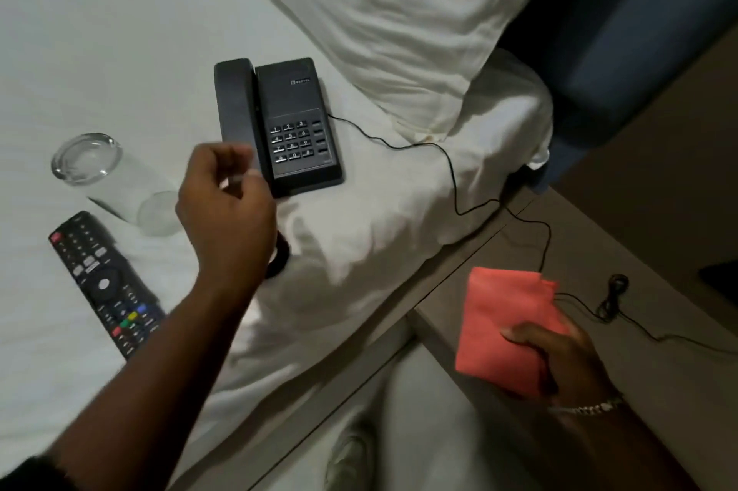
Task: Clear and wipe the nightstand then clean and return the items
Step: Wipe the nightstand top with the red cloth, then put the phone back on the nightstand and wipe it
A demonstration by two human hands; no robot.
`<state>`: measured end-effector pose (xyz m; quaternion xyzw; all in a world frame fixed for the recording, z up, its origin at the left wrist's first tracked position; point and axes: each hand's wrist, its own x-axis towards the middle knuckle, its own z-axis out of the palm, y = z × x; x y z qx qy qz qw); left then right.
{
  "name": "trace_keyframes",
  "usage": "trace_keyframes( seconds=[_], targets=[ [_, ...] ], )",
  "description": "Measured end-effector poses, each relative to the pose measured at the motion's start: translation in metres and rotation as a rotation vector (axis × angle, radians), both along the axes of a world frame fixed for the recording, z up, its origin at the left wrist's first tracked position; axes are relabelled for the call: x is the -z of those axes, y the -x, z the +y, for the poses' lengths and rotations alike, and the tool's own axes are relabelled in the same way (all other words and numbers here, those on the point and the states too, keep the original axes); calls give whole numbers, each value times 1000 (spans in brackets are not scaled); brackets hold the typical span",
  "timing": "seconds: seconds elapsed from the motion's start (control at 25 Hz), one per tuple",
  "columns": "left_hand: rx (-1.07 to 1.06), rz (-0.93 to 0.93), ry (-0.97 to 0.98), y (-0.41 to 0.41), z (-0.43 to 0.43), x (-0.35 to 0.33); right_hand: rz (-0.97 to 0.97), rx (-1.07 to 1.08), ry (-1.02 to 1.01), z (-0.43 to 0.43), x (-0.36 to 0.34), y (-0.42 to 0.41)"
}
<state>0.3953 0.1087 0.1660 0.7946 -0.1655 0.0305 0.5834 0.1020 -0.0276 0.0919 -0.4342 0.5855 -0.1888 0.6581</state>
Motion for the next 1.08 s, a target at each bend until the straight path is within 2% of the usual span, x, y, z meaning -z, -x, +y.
trace_keyframes(
  seconds=[0.16, 0.32, 0.4, 0.56, 0.64, 0.72, 0.8, 1.0, 1.08],
  targets=[
    [-51, -81, -112, -38, -13, 15, 126, 91, -123, -8, 45, 13],
    [-28, 33, -173, -60, -22, 37, 304, 96, -117, -13, 77, 23],
    [-26, 20, -147, -65, -23, 46, 438, 3, -42, -15, 86, 28],
    [-61, 29, -109, -71, -22, 56, 828, -238, 103, -21, 86, 34],
    [-51, 46, -92, -70, -20, 53, 964, -354, 164, -22, 75, 28],
    [-12, 30, -96, -67, -17, 49, 1056, -445, 325, -17, 60, 11],
    [-3, 33, -96, -66, -16, 43, 952, -424, 553, -9, 39, -21],
    [4, 89, -128, -76, -17, 32, 339, -405, 1043, 6, -26, -148],
    [38, 145, -114, -82, -18, 30, 164, -434, 1155, 10, -45, -194]
  ],
)
